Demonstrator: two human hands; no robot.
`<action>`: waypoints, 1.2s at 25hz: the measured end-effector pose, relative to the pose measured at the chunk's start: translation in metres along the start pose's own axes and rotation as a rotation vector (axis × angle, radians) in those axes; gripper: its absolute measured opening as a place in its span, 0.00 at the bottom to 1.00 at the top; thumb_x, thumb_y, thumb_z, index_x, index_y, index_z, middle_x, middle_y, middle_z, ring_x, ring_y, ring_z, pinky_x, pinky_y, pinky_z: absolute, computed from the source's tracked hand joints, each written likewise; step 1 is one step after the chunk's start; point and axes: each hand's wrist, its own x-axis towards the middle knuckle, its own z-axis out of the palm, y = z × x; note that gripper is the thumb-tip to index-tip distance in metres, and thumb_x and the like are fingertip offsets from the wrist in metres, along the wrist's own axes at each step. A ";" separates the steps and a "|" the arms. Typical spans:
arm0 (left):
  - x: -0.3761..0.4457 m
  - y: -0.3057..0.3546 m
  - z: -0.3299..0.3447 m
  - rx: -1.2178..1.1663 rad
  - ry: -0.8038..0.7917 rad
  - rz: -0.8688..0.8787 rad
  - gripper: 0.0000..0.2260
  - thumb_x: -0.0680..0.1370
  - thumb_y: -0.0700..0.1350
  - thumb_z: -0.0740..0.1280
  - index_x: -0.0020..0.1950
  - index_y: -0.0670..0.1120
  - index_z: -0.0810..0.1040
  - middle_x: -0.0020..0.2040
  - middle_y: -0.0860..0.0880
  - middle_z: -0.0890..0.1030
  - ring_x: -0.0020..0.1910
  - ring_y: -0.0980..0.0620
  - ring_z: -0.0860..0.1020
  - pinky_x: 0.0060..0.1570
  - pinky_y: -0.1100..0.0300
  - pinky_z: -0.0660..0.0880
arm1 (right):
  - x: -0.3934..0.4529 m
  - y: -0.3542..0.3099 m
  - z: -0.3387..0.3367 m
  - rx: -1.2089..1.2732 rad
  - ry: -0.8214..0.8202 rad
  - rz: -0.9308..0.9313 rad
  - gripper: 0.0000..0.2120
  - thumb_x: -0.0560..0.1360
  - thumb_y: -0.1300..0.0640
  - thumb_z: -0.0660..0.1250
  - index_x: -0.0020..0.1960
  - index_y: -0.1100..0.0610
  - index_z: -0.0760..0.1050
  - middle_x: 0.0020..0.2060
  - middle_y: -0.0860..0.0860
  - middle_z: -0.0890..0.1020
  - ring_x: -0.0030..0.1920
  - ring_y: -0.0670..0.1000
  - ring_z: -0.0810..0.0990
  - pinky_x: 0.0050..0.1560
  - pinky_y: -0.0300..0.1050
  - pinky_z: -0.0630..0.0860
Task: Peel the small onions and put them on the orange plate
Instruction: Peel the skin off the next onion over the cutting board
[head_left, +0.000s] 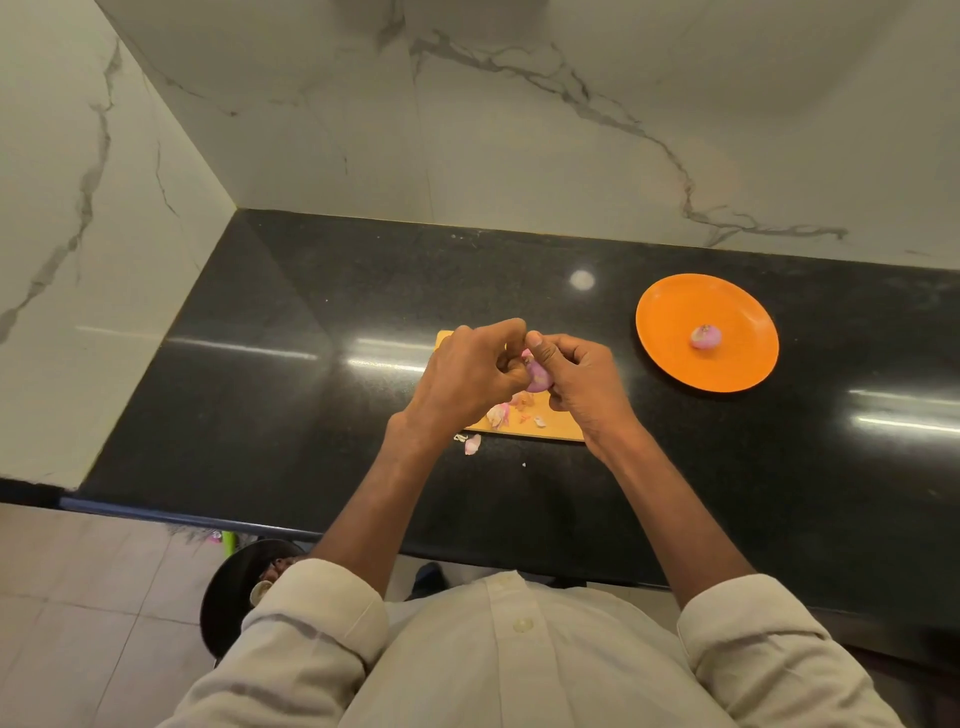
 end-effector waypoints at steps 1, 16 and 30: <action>0.000 0.000 0.002 0.010 0.011 -0.008 0.10 0.79 0.44 0.74 0.46 0.51 0.73 0.32 0.50 0.79 0.31 0.46 0.81 0.34 0.45 0.80 | 0.000 0.000 -0.001 0.006 -0.001 0.004 0.16 0.82 0.46 0.69 0.53 0.59 0.86 0.33 0.49 0.81 0.30 0.41 0.75 0.30 0.38 0.69; 0.003 -0.014 0.001 -0.215 0.017 -0.009 0.02 0.84 0.40 0.70 0.56 0.46 0.81 0.43 0.46 0.87 0.40 0.54 0.88 0.41 0.51 0.86 | 0.007 0.003 -0.006 0.110 -0.011 0.019 0.20 0.80 0.42 0.70 0.56 0.59 0.86 0.41 0.61 0.82 0.31 0.47 0.72 0.28 0.39 0.70; -0.001 -0.011 0.012 -0.464 0.179 -0.160 0.09 0.83 0.45 0.73 0.57 0.41 0.80 0.47 0.45 0.86 0.44 0.48 0.88 0.44 0.45 0.87 | -0.001 -0.004 -0.003 0.141 0.040 -0.020 0.13 0.82 0.50 0.70 0.62 0.56 0.84 0.47 0.50 0.86 0.37 0.45 0.83 0.34 0.40 0.79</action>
